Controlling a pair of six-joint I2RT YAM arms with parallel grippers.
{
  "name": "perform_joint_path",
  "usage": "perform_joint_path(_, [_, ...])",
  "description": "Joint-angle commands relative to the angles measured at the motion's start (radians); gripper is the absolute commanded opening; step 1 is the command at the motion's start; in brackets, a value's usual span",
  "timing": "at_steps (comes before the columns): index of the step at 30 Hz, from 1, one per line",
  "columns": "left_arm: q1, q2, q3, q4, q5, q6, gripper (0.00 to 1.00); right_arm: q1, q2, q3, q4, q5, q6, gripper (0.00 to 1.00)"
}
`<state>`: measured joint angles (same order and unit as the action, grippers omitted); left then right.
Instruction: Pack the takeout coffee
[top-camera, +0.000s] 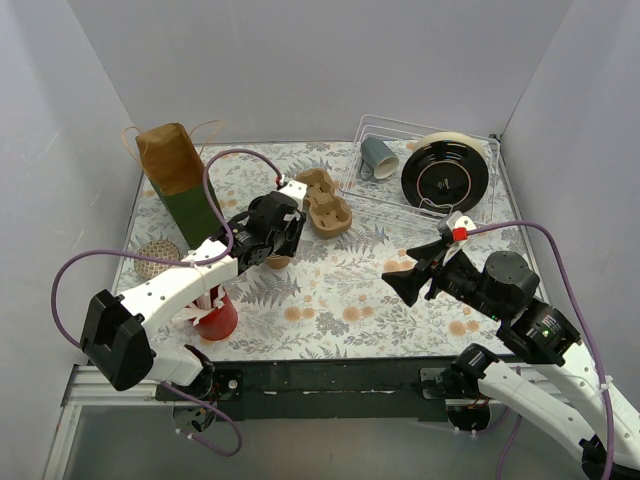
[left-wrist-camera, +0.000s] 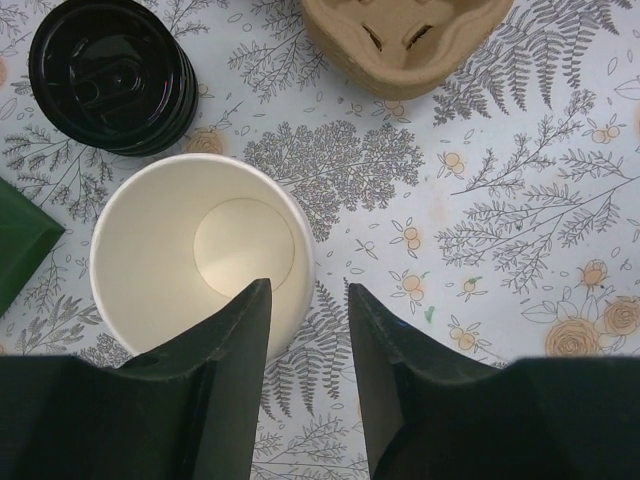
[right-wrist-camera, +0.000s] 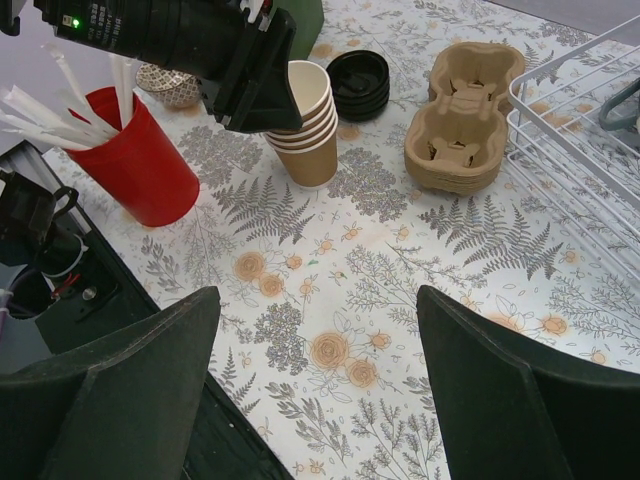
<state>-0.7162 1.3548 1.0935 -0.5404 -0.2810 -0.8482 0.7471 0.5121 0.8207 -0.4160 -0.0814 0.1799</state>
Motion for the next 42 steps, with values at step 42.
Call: perform_joint_path(42, [-0.002, -0.034, 0.109, -0.026, -0.034, 0.101, 0.00, -0.002, 0.302, -0.187, 0.528, 0.042, 0.303, 0.84])
